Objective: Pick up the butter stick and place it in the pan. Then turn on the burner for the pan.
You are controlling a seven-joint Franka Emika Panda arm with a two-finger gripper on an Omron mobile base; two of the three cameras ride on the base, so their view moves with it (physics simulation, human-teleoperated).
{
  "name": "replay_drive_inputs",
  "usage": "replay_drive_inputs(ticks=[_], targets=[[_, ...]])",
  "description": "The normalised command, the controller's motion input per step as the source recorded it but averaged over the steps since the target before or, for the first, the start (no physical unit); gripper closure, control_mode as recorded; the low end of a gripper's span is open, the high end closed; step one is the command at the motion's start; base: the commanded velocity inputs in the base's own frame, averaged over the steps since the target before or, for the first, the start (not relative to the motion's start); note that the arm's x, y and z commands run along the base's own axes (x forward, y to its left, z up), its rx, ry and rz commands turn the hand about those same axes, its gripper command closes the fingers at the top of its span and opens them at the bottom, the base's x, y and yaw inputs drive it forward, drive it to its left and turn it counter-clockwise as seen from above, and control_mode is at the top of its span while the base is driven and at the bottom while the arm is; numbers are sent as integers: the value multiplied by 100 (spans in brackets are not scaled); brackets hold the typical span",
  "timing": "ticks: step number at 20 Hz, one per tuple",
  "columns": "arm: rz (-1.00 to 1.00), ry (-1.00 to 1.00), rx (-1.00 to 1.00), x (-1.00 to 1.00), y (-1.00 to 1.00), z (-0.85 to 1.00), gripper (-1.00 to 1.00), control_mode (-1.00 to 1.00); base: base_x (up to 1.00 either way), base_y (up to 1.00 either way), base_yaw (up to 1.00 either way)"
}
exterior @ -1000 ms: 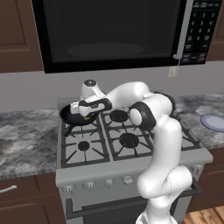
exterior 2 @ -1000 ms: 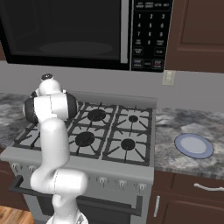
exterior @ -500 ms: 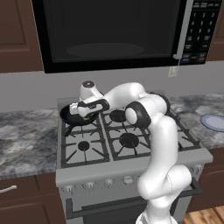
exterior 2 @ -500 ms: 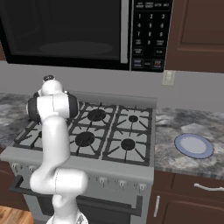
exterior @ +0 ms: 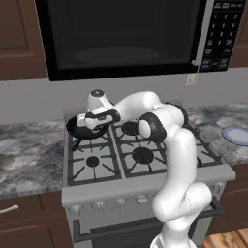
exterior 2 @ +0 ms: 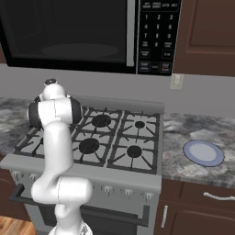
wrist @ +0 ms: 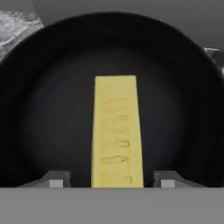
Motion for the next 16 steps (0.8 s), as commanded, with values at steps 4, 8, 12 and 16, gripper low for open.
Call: replay_drive_inputs(ticks=[4, 8, 12, 16], targets=[[0, -1, 0, -3, 0, 4, -100, -100, 0, 0, 0], [0, -5, 1, -24, -7, 10, -100, -100, 0, 0, 0], [0, -7, 3, -41, -20, 8, -100, -100, 0, 0, 0], [0, -8, 3, -70, -41, 11, -100, -100, 0, 0, 0]])
